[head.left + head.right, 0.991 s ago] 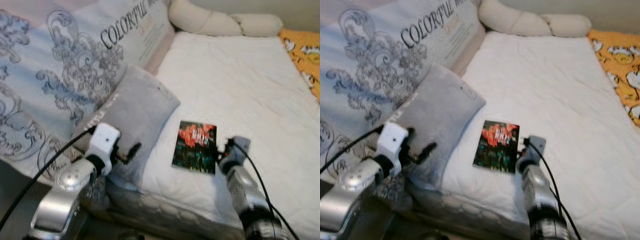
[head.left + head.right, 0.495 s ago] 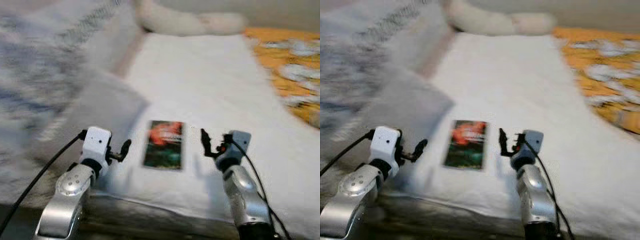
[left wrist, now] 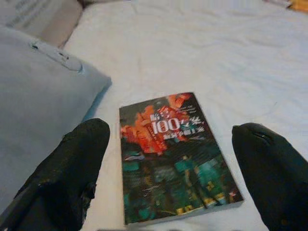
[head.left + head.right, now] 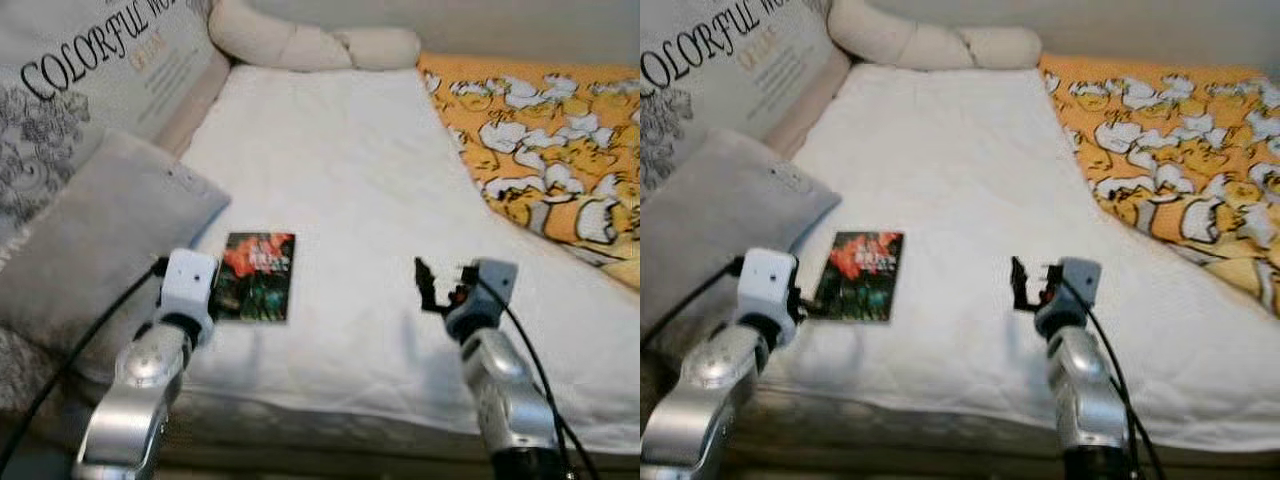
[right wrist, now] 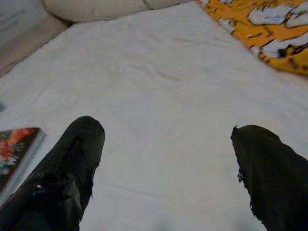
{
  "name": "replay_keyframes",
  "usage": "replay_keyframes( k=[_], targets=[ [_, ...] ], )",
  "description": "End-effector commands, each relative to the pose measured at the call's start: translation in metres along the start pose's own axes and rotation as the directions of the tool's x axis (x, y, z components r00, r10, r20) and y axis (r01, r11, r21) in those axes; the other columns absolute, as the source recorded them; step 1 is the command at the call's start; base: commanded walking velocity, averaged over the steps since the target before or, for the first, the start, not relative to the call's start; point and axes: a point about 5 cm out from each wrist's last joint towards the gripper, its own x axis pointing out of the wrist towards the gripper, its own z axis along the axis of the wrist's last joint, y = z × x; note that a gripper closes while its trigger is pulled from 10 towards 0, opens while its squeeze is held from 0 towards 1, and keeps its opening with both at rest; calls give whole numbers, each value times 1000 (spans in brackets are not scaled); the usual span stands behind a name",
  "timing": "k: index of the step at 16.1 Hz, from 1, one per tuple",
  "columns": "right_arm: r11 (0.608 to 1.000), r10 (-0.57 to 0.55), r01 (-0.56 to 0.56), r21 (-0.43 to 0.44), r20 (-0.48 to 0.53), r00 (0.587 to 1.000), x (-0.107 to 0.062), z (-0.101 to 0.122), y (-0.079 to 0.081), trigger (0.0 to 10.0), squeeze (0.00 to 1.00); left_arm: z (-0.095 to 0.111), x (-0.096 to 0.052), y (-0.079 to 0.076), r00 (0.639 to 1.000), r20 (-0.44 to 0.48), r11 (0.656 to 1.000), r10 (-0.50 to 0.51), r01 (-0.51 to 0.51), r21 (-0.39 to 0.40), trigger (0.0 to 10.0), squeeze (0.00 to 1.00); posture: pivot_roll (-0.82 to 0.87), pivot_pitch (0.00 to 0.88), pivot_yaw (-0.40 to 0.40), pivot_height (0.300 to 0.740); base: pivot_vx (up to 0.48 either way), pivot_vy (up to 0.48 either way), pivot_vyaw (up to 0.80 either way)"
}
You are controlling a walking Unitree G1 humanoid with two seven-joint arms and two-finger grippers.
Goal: Clean up the room
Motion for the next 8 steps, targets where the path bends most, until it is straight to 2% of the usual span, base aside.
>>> replay_keyframes(
  k=[1,6,8],
  targets=[
    [1000,-10,10,-14,-6,1000,1,1,1,10000,1000,2,0,1,1000,7,1000,26,-26,13,10000,675,-17,0,15,740,0,-405,0],
    [998,54,-54,-35,2,999,-1,11,8,10000,1000,-3,5,2,997,0,997,77,-77,-15,10000,675,-42,0,13,740,0,-408,0],
    [998,32,-32,-52,8,999,-2,15,2,10000,1000,-4,8,1,997,-7,996,83,-83,-31,10000,675,-59,0,8,740,0,-409,0]
  ],
)
